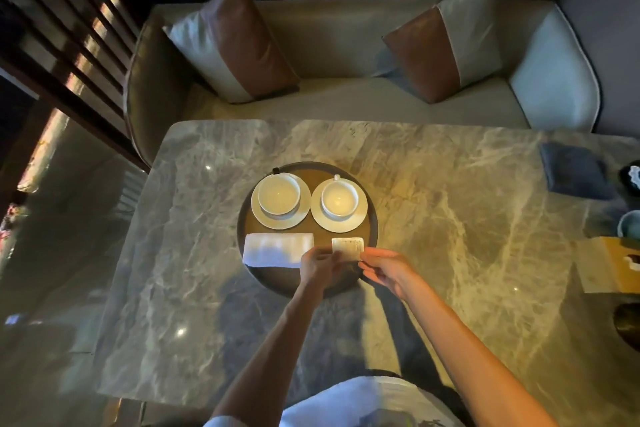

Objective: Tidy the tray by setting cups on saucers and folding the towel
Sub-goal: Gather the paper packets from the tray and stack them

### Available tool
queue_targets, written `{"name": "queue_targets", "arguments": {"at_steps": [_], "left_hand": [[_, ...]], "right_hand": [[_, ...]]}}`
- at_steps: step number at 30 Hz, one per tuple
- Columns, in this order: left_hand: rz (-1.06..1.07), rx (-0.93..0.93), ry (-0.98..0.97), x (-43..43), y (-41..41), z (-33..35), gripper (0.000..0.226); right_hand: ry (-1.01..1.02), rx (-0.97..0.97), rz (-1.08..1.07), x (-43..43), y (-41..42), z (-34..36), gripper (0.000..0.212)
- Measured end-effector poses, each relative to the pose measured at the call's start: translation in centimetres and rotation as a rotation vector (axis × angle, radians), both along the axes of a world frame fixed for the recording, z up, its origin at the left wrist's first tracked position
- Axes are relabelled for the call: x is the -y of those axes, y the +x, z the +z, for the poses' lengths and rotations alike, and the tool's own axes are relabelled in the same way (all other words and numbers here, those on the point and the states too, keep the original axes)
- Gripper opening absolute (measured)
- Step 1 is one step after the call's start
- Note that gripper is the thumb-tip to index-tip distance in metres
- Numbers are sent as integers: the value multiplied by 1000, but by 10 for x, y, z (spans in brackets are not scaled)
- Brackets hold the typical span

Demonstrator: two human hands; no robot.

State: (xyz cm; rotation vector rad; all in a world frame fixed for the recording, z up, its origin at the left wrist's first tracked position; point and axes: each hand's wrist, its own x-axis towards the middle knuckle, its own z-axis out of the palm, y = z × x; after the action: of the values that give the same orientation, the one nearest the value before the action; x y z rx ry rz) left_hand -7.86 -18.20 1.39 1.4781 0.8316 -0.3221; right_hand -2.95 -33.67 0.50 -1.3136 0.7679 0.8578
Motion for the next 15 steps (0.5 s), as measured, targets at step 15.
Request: {"name": "queue_targets", "arguments": {"at_steps": [15], "left_hand": [[-3,-170,221,18,18,-56,22]], "right_hand": [[-325,130,-11,-35,-5,-59,10]]}}
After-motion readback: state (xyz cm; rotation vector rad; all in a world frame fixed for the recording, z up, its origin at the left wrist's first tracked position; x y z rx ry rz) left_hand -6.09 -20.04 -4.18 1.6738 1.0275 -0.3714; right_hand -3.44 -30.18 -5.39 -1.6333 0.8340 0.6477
